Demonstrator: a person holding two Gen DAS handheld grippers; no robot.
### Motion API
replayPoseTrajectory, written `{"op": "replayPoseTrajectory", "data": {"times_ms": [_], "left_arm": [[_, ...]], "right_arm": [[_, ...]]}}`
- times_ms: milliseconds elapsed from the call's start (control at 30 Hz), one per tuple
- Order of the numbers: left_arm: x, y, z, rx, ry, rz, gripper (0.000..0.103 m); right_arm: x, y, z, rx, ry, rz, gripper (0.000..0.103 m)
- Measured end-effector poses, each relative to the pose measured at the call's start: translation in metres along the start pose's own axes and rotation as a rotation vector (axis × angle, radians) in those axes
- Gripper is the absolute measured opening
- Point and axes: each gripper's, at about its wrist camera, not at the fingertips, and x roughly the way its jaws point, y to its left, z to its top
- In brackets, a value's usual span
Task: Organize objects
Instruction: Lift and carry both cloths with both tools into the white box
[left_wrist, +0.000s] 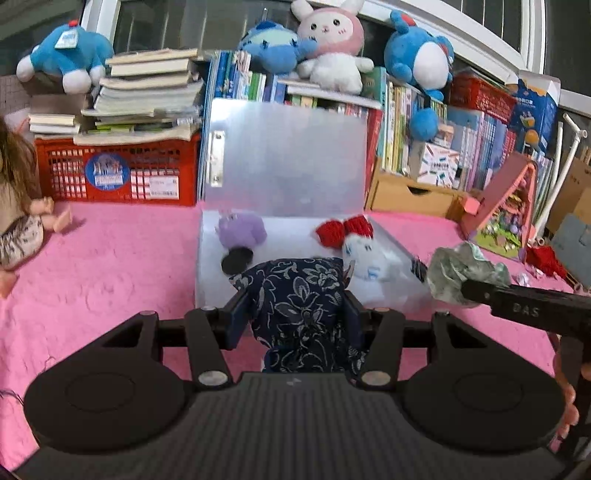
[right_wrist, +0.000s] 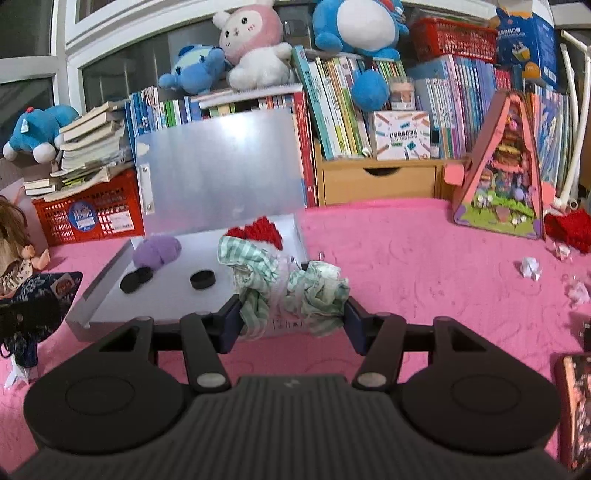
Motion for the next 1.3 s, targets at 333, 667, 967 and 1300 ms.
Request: {"op": "replayPoseTrajectory", "data": {"times_ms": [333,667,967,1300], "left_arm": [[0.034,0.015,0.033,-0.021,0.005,-0.016,0.058],[0.096,0.026,0.058,-0.082,0.004,0.003,0.058],[0.158,0.024,0.055,-0.057,0.072,0.051,0.058],[0.187,0.025,0.046,-0.021,0.12,0.071,0.058]], "right_arm": [[0.008,0.014,0.035,-0.035,-0.085,0.113,0.06],[0.06,0.031,0.067,-0.017,-0.052,0.234,0.06],[0.126,0.048,0.07,0.05,0.058,0.251,0.06],[0.177,0.064,0.06,0.083,0.157,0.241,0.06]]}}
